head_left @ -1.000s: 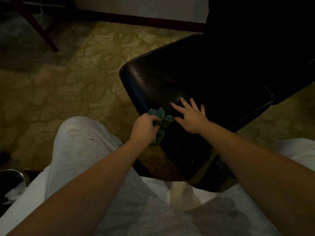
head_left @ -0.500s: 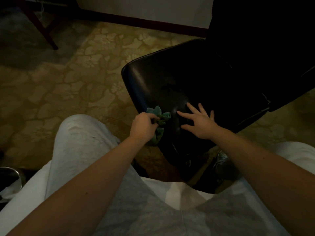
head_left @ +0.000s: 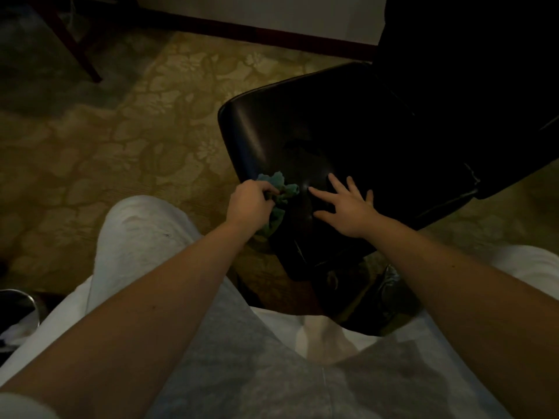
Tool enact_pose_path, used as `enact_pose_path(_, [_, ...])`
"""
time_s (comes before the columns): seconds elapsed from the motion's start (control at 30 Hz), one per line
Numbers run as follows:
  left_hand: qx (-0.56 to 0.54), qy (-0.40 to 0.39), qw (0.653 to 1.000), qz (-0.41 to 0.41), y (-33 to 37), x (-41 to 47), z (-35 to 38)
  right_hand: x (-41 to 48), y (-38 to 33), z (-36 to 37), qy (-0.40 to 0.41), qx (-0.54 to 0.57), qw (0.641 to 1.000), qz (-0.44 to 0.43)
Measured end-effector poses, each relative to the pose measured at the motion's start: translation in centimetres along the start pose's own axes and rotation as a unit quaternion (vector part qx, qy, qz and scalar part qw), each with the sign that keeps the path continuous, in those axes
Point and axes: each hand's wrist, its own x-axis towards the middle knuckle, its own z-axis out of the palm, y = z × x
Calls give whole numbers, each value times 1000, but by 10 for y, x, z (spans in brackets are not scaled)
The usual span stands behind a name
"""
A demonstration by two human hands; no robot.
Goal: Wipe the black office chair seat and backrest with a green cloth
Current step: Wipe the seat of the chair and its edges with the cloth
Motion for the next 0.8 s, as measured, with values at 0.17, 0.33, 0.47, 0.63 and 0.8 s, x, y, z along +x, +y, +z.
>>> enact_pose_path(0.17, [-39, -35, 998, -34, -5, 0, -5, 9, -11, -1, -15, 27, 999, 18])
enact_pose_path(0.33, [-33, -63, 997, -29, -12, -13, 4, 12, -17, 3, -5, 35, 999, 25])
enact_pose_path(0.47, [-2, -69, 998, -13, -10, -8, -2, 12, -16, 4, 2, 36, 999, 18])
enact_pose_path(0.63, [-4, -32, 999, -14, -7, 2, -12, 9, -3, 0, -9, 48, 999, -23])
enact_pose_path(0.8, [-30, -22, 999, -37, -4, 0, -11, 6, -7, 0, -6, 19, 1000, -18])
